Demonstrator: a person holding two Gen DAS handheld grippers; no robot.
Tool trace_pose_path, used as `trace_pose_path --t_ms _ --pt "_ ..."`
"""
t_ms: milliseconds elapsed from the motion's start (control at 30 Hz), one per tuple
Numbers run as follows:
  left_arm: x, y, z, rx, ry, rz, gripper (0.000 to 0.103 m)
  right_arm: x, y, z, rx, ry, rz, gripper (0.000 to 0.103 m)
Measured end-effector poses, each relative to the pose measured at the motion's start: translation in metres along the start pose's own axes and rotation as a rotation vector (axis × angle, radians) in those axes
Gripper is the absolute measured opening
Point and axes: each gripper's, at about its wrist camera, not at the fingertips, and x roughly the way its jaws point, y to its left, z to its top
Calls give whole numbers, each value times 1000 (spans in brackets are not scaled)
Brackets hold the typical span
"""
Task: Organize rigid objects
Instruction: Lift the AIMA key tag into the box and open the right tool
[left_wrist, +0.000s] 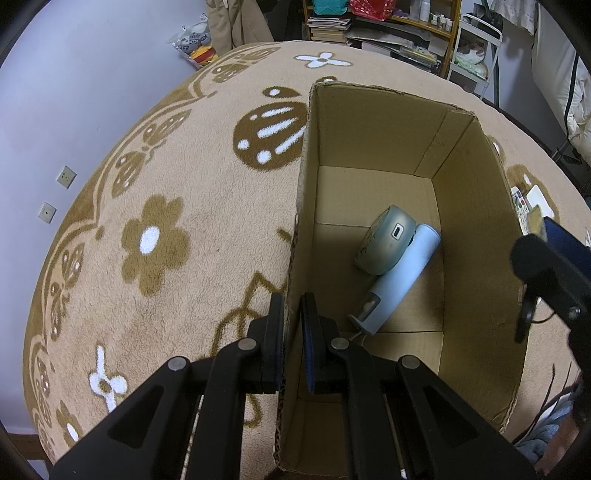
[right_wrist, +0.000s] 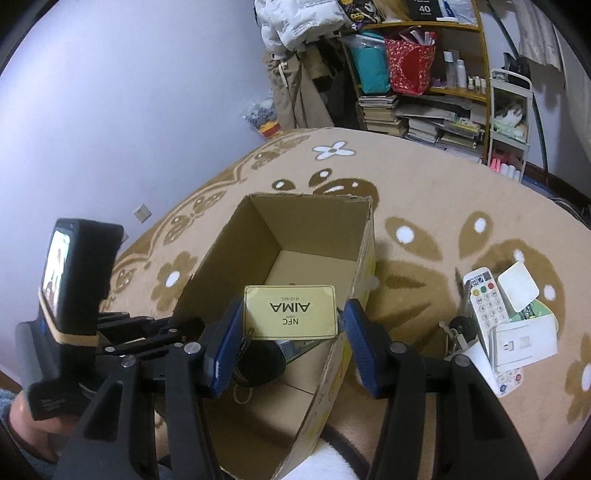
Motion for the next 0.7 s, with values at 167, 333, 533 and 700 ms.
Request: trace_pose_path --t_ms 167,333,533,700 --pt "0 0 0 2 0 4 9 5 -1 -3 -8 13 -13 59" --pt "0 0 0 -1 0 1 9 6 -4 -2 9 19 -16 59" --pt "0 0 0 -1 0 0 9 11 -5 -2 16 34 -20 59" --pt "0 0 0 0 -1 1 9 10 -5 -2 16 32 -21 59"
